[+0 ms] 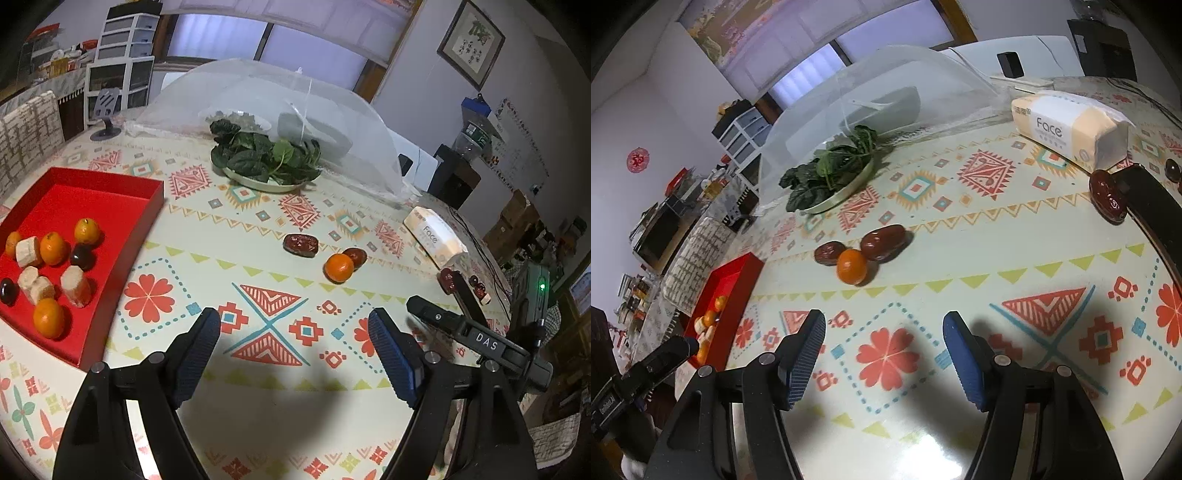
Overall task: Organize fruits
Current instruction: 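Move both open tools back toward the loose dates and tangerine, then grasp the tangerine with the left tool while the right tool grasps a dark date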
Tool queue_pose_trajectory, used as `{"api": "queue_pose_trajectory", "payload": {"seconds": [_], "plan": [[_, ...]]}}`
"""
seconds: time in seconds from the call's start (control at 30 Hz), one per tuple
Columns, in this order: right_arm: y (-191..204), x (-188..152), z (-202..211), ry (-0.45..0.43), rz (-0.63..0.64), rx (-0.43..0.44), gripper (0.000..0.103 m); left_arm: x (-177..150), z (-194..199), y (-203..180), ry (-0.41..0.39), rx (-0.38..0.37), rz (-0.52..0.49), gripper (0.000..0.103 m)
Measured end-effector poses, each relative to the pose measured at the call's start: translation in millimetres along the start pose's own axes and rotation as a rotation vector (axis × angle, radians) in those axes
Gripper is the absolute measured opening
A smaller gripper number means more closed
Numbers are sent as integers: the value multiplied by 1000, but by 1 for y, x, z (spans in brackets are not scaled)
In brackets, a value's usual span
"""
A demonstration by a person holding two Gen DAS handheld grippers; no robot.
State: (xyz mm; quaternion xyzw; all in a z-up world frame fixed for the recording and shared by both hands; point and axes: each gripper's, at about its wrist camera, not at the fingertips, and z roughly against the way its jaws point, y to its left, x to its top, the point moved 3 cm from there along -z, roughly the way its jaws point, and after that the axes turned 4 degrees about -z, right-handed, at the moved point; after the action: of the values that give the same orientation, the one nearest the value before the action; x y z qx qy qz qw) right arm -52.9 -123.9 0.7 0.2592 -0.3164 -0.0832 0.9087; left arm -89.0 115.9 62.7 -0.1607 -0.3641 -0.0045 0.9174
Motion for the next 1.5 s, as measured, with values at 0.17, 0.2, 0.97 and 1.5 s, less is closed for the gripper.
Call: {"api": "queue_pose_trajectory", "payload": {"seconds": [0.17,0.2,0.97,1.5], "plan": [[-3,8,-9,10,6,-27,71,0,-13,13,23,2,27,82],[-4,10,-12,12,8,-31,71,0,-16,15,27,3,32,81],[13,64,-98,76,26,-100,71,6,-36,35,48,9,6,82],[20,56,-100,56,122,-236,44,5,-47,14,74,27,-49,82]]}}
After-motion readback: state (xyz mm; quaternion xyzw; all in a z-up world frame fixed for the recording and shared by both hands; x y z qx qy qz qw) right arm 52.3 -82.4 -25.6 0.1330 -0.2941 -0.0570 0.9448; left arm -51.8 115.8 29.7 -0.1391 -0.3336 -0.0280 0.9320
